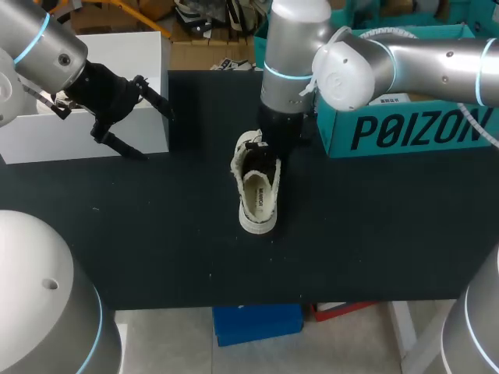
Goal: Take the shoe out of the shoebox, open the shoe tongue, remove and reinsert the insole, then place the shoe into the shoebox
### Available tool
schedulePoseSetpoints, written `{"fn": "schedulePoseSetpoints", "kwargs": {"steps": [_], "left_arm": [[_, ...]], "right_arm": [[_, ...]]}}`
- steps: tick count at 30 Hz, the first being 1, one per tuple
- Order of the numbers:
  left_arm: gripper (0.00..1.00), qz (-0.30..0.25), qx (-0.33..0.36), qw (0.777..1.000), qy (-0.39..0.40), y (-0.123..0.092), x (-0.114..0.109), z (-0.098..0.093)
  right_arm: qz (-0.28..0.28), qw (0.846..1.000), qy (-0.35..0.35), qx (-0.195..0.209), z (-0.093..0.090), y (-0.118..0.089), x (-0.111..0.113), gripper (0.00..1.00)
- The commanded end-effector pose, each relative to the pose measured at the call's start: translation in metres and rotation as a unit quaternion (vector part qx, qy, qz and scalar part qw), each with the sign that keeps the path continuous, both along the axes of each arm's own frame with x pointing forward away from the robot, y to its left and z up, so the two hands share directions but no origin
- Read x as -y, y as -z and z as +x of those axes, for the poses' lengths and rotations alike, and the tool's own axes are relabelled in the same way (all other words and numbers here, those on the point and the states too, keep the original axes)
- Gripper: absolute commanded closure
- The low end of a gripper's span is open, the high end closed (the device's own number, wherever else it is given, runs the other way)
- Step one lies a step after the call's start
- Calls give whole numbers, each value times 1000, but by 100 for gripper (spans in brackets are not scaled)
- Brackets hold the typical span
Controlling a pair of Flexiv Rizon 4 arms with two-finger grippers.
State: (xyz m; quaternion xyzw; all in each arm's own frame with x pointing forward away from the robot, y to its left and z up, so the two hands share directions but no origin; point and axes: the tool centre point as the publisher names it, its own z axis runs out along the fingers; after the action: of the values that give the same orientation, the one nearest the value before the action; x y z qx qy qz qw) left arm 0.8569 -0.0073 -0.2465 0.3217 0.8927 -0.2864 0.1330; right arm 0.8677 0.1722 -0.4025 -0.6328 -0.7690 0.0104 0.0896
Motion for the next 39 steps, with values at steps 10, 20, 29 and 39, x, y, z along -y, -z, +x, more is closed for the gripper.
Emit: {"fn": "schedulePoseSetpoints", "kwargs": {"steps": [10,20,29,39], "left_arm": [[0,1,1,1000,0,0,-1,-1],[0,1,1,1000,0,0,-1,-1],[0,1,1,1000,0,0,-1,-1],[0,1,1,1000,0,0,-1,-1]], "right_arm": [[-17,1000,-12,-1,1,6,1,100],[-40,992,-116,12,-26,-60,-4,100],[-36,958,-279,63,-44,-124,-6,100],[-28,879,-467,88,-59,-180,-2,100]]}}
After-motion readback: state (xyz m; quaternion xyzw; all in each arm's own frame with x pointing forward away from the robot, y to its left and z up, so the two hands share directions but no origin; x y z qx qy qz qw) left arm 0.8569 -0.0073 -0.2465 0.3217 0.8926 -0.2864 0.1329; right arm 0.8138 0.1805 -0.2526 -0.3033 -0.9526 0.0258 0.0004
